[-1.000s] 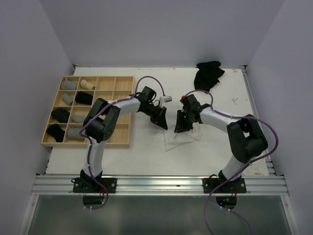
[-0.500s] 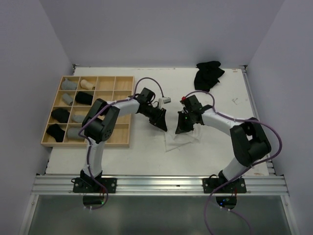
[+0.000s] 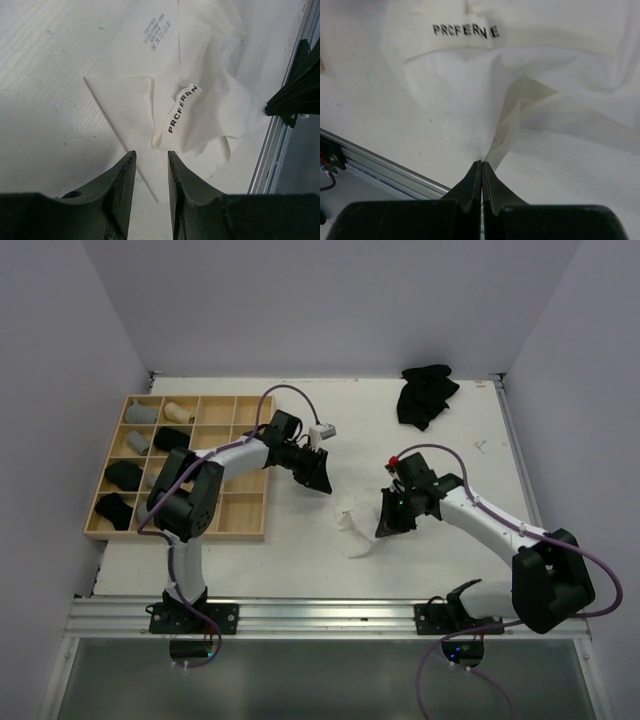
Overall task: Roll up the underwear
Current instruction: Flatten the underwear
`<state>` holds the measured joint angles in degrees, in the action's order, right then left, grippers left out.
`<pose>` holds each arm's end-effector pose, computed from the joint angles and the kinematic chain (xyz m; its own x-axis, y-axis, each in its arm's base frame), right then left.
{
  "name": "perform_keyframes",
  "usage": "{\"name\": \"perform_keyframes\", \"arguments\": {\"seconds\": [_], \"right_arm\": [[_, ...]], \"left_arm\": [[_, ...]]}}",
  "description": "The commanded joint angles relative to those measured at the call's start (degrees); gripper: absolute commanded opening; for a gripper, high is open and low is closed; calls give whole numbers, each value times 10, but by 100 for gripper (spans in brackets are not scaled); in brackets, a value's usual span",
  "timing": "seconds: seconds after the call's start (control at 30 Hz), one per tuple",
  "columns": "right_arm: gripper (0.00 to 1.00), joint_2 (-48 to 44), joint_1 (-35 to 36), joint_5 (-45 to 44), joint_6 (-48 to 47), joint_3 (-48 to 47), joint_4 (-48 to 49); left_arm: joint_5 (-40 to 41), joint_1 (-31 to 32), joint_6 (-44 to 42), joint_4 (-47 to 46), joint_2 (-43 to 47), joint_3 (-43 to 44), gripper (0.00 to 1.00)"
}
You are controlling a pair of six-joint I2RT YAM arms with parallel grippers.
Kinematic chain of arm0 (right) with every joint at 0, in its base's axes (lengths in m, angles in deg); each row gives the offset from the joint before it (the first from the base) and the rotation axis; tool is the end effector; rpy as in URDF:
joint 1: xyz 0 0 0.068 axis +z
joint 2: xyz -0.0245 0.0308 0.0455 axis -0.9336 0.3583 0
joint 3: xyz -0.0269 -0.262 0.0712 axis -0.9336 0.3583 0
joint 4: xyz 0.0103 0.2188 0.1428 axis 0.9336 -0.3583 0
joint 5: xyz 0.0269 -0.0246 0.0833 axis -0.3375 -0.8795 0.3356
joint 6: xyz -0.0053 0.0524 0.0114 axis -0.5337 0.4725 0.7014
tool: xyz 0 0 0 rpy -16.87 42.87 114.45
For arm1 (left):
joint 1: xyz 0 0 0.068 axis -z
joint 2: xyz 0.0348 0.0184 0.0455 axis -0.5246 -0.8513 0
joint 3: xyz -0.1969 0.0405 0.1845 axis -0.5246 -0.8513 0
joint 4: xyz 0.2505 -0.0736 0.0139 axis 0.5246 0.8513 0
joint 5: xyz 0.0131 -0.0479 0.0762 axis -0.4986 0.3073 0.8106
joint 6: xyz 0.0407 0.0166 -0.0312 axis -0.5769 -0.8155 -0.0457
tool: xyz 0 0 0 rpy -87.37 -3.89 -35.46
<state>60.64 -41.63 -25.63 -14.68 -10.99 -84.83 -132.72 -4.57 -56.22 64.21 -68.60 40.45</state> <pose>0.2158 0.1229 0.2067 -0.9666 0.0379 -0.2535 -0.0792 0.8966 0.4358 0.3494 -0.2079 0.1682 -0.7645 0.3654 -0.5311 0.6446 0.4331 -0.6300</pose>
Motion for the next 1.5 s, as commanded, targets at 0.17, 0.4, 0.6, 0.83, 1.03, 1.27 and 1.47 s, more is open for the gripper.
{"name": "perform_keyframes", "arguments": {"seconds": [0.17,0.4,0.6,0.83,1.03,1.27,1.47], "right_arm": [[0,-76,3,19,-4,71,-93],[20,-83,11,5,-24,54,-148],[37,-124,10,-81,4,-49,-190],[26,-57,-3,-213,22,-99,-145],[25,66,-13,-272,11,-146,-123],[32,118,-68,-260,-6,-162,-74],[32,167,-96,-204,-54,-183,-38]], "left_arm": [[56,16,-7,-11,-25,33,35],[107,42,-16,-1,-32,52,35],[149,69,-61,14,-22,55,36],[216,75,-82,21,-22,76,38],[236,75,-89,35,-31,106,40],[222,74,-85,30,-30,94,43],[213,74,-77,26,-37,91,44]]}}
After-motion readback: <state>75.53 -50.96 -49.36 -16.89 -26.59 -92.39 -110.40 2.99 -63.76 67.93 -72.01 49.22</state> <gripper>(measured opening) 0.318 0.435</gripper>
